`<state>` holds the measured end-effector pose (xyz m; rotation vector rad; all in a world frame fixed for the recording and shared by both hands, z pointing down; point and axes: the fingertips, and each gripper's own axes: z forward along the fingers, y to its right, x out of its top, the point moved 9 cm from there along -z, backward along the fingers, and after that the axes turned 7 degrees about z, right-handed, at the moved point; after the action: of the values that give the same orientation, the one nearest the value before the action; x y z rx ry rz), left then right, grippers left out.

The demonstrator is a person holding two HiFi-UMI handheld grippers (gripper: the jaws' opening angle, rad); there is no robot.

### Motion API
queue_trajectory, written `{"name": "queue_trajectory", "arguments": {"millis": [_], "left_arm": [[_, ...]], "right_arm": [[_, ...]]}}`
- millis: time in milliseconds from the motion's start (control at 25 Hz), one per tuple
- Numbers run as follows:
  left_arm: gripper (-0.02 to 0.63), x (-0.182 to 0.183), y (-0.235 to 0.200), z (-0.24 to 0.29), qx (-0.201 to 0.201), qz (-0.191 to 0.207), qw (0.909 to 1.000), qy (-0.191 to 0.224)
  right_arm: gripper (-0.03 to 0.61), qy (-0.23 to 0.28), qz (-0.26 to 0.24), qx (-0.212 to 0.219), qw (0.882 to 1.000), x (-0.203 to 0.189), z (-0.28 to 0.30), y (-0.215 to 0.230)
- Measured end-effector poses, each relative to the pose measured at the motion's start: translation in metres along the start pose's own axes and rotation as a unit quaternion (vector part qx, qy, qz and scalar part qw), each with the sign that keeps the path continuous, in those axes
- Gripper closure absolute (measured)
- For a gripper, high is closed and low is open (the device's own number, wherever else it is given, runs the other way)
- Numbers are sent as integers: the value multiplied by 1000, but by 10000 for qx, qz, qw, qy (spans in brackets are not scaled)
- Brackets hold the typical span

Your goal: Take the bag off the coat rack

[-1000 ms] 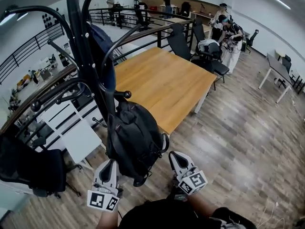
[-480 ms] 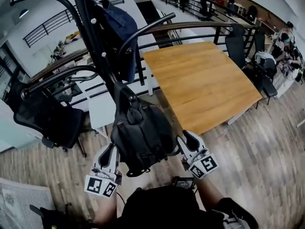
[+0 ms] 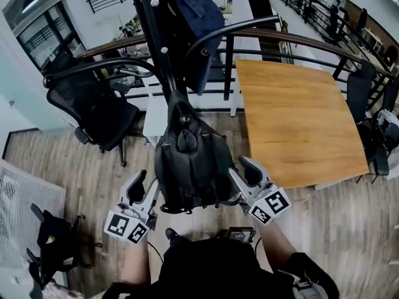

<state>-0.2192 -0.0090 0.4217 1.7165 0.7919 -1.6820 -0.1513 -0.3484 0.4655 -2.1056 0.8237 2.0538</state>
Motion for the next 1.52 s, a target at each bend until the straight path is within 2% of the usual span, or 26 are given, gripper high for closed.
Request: {"name": "queue_trajectory", "arguments": {"millis": [120, 200, 320, 440, 560, 720, 1000, 1120, 1320, 1520], "left_arm": [[413, -2, 8, -1, 54, -25, 9998, -185], [411, -4, 12, 2, 37, 15, 9996, -288], [408, -13, 12, 10, 2, 15, 9991, -414], [407, -22, 8, 15, 59, 31, 9988, -476], [405, -28, 6, 26, -47, 91, 9983, -578], [405, -42, 7, 35, -12, 359, 9956, -867], [417, -65, 9, 40, -51, -76, 9971, -759], [426, -66, 6, 41, -125, -83, 9972, -739], [467, -70, 5, 45, -507, -182, 9954, -792], [532, -72, 8, 45, -968, -38, 9931, -666]], "right_arm": [[394, -140, 146, 469, 9987, 9, 11, 6], [393, -247, 26, 719, 9971, 15, 19, 7], [391, -447, -35, 849, 9954, 13, 30, 8], [393, -532, -37, 796, 9954, 6, 35, 8], [393, -845, 69, 640, 9943, -3, 40, 11], [393, -1062, 122, 344, 9937, -17, 45, 10], [391, -934, -103, -188, 9954, -28, 32, 3], [393, -877, -111, -310, 9956, -31, 36, 2], [417, -953, -42, -266, 9951, -35, 34, 0], [440, -895, -76, -304, 9955, -36, 29, -4]]}}
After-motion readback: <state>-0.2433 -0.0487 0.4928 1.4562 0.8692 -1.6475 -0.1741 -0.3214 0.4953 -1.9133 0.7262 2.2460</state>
